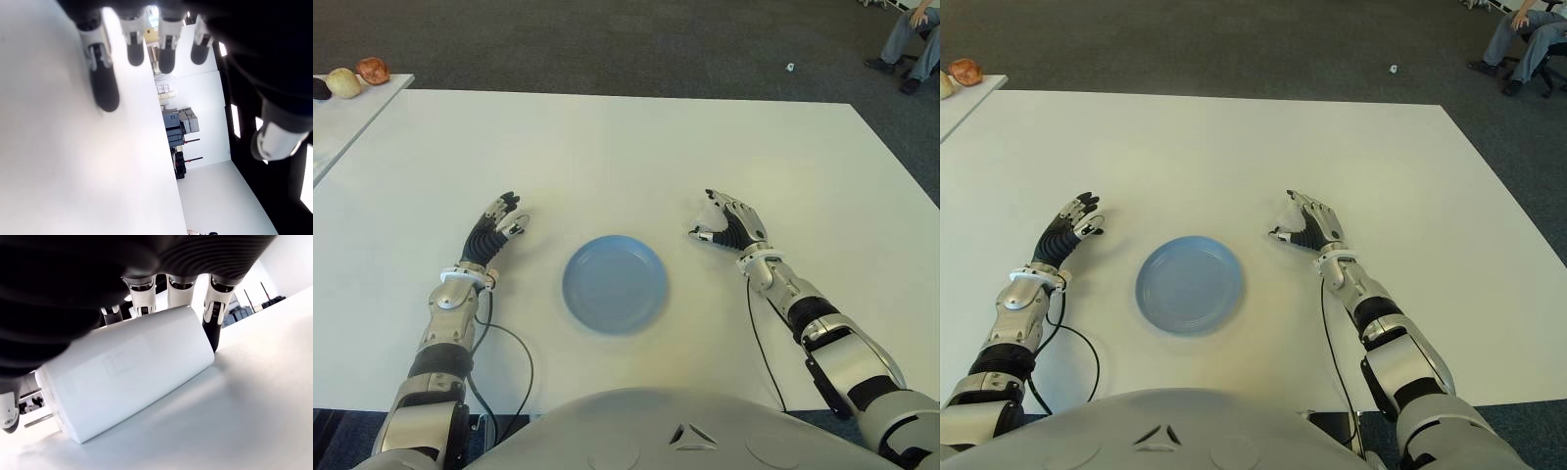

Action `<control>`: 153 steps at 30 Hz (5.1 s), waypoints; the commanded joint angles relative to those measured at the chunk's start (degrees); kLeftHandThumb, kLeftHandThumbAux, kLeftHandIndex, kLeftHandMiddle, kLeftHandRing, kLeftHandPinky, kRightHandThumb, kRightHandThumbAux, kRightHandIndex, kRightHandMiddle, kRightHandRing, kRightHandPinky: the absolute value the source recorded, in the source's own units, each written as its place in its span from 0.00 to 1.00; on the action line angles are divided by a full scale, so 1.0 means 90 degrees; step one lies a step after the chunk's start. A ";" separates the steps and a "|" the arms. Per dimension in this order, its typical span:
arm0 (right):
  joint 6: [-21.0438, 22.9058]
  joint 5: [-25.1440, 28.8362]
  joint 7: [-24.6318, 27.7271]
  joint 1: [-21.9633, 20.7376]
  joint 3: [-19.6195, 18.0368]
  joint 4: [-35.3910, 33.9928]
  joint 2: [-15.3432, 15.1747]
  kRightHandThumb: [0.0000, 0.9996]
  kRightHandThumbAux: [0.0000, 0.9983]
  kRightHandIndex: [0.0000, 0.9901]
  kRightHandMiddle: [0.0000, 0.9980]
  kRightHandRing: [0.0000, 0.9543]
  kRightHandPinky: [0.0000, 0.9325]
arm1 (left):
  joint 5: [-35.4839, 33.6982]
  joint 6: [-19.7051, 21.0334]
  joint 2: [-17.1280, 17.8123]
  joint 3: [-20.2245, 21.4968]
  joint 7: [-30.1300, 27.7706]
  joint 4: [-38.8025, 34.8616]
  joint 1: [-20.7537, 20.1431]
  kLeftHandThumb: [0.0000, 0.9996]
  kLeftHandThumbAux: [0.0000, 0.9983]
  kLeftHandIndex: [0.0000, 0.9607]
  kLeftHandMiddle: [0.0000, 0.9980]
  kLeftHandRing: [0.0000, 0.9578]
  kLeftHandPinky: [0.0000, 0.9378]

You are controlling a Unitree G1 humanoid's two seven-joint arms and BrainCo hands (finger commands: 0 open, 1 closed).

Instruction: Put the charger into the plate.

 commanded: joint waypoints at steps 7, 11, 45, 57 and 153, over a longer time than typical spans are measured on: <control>0.0249 -0.0121 0.0497 0.0653 0.0270 0.0413 0.0380 0.46 0.46 0.09 0.25 0.37 0.49 | 0.0063 0.0169 0.0001 -0.0008 -0.0059 0.0263 0.0070 0.00 0.53 0.07 0.11 0.08 0.05; 0.0341 -0.0198 0.0438 0.0638 0.0315 0.0403 0.0362 0.51 0.47 0.21 0.39 0.47 0.56 | 0.0082 0.0153 -0.0008 -0.0014 -0.0027 0.0279 0.0057 0.00 0.53 0.07 0.10 0.08 0.05; 0.1038 -0.0592 0.0197 0.0607 0.0737 0.0046 0.0206 0.74 0.71 0.45 0.84 0.86 0.89 | 0.0041 0.0036 -0.0035 0.0024 0.0005 0.0326 0.0043 0.00 0.49 0.07 0.11 0.09 0.06; 0.1841 -0.0200 0.0730 0.0882 0.0483 -0.0688 0.0314 0.75 0.71 0.45 0.86 0.88 0.86 | 0.0024 0.0035 -0.0041 0.0040 -0.0002 0.0295 0.0053 0.00 0.52 0.07 0.11 0.08 0.06; 0.1754 -0.0948 0.0359 0.0972 -0.0183 -0.2786 -0.0310 0.75 0.71 0.44 0.88 0.91 0.86 | -0.0069 0.0074 -0.0094 -0.0062 -0.0205 0.0301 0.0099 0.00 0.52 0.13 0.11 0.07 0.03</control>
